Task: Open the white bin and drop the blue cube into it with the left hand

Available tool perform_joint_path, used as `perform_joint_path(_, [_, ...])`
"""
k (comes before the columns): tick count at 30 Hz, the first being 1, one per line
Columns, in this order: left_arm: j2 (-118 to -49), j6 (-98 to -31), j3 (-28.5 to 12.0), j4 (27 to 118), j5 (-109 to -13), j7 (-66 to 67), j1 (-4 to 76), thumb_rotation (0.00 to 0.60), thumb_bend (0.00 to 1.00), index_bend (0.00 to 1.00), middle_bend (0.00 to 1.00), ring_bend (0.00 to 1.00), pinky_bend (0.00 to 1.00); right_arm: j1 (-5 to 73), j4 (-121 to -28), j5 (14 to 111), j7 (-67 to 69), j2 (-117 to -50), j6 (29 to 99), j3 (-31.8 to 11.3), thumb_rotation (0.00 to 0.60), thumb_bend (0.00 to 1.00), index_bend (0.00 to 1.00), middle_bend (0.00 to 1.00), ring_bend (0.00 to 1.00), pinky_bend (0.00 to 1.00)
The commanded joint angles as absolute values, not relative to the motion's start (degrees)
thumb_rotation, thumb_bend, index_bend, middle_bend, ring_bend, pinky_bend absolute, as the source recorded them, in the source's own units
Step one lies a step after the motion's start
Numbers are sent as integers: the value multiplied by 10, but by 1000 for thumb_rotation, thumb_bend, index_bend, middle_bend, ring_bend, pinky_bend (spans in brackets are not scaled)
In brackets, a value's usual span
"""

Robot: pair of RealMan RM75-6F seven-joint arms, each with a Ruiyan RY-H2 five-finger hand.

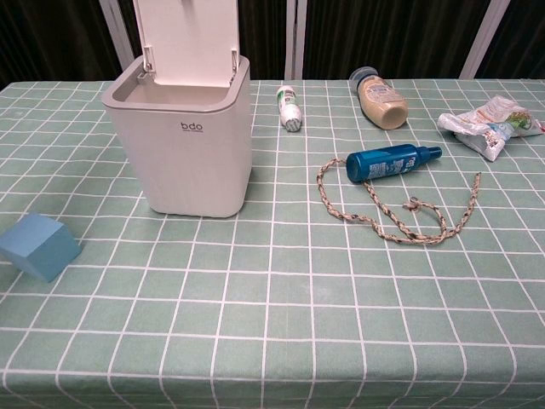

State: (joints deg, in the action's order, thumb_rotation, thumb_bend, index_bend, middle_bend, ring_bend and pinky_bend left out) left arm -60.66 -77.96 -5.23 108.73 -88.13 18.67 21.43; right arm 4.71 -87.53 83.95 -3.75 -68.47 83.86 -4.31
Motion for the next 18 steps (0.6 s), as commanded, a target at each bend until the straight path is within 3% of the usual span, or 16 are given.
perform_joint_path(1, [-592,-777,-22,1081,-877,159,192,600,142,94,124,60,145,49,-876,840,-39,-686,837,-43,600,209,0,0,0,0])
perform_joint_path(9, [-643,-711,36,1019,-915,101,191,600,142,123,152,76,206,52,-885,841,-46,-680,837,-47,600,210,0,0,0,0])
perform_joint_path(18, [-710,-648,51,959,-907,94,208,600,147,166,192,107,276,51,-894,834,-44,-664,837,-50,600,209,0,0,0,0])
